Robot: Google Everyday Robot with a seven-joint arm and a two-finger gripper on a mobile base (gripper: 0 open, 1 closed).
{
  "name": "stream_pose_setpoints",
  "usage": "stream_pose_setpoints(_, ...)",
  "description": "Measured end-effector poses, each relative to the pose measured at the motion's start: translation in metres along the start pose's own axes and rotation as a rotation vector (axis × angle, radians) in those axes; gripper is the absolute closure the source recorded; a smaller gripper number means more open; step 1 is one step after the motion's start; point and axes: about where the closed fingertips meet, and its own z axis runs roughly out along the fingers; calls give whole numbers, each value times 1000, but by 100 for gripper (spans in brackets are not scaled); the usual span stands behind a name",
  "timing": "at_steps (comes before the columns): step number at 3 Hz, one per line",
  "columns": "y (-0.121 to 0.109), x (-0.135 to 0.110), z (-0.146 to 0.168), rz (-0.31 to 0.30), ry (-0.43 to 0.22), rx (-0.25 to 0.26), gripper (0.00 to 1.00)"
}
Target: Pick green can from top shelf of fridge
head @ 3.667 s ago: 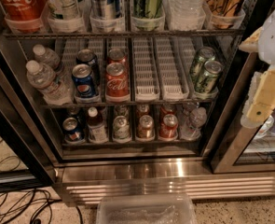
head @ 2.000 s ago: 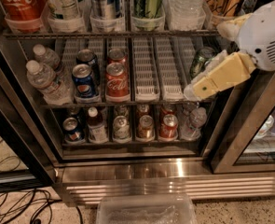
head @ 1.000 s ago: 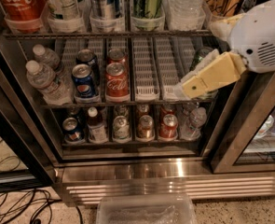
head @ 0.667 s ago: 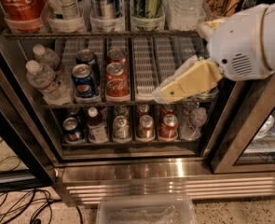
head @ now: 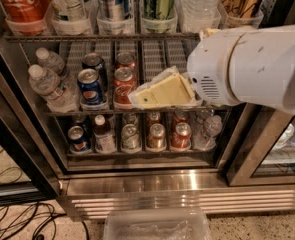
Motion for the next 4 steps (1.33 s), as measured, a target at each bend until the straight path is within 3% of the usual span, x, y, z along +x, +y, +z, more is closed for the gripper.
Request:
stream_pose_setpoints(1, -5, -13, 8, 62, -57, 112, 0)
stream_pose_setpoints(3, -42, -50, 16, 157, -238, 281, 0)
stream_pose_setpoints(4, -42, -50, 16, 157, -238, 281, 0)
